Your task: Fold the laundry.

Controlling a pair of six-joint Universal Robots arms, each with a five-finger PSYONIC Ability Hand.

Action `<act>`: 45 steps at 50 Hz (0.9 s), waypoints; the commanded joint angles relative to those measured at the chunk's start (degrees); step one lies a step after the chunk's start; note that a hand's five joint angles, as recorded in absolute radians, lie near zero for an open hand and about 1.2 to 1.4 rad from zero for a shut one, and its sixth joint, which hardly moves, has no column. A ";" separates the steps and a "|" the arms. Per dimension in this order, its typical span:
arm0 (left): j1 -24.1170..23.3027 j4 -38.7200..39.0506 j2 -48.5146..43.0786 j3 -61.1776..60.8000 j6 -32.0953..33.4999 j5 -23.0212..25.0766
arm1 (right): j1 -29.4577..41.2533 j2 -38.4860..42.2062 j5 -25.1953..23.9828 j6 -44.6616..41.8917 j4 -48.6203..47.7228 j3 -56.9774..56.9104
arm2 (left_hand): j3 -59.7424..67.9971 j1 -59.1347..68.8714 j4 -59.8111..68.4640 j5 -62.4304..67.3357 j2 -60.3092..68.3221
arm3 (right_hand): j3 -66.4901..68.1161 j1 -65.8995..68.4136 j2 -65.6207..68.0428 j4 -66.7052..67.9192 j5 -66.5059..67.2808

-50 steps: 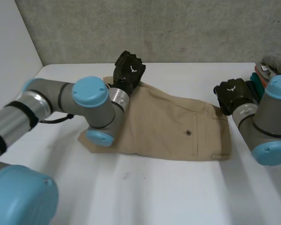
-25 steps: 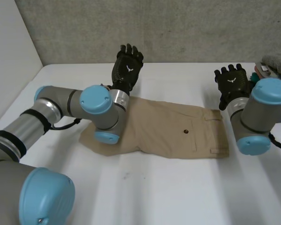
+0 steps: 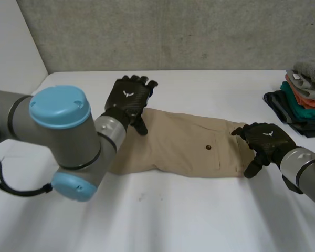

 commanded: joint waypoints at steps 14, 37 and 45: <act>0.52 -0.08 6.86 -7.66 -1.15 0.46 | -5.97 3.64 4.33 -6.18 -7.48 0.22 | -2.00 -0.83 -1.51 -2.81 -1.80 | 61.23 61.85 61.84 60.93 60.22; 4.12 0.71 23.30 -20.59 -2.55 0.11 | 23.28 6.17 -3.30 -34.31 -16.61 -8.04 | -2.00 -0.83 -1.51 -2.81 -1.80 | 61.23 61.85 61.84 60.93 60.22; 5.79 2.73 22.86 -19.98 -2.64 0.02 | 30.24 11.89 -9.73 -34.14 -17.32 -7.95 | -2.00 -0.83 -1.51 -2.81 -1.80 | 48.80 49.42 49.41 48.50 47.79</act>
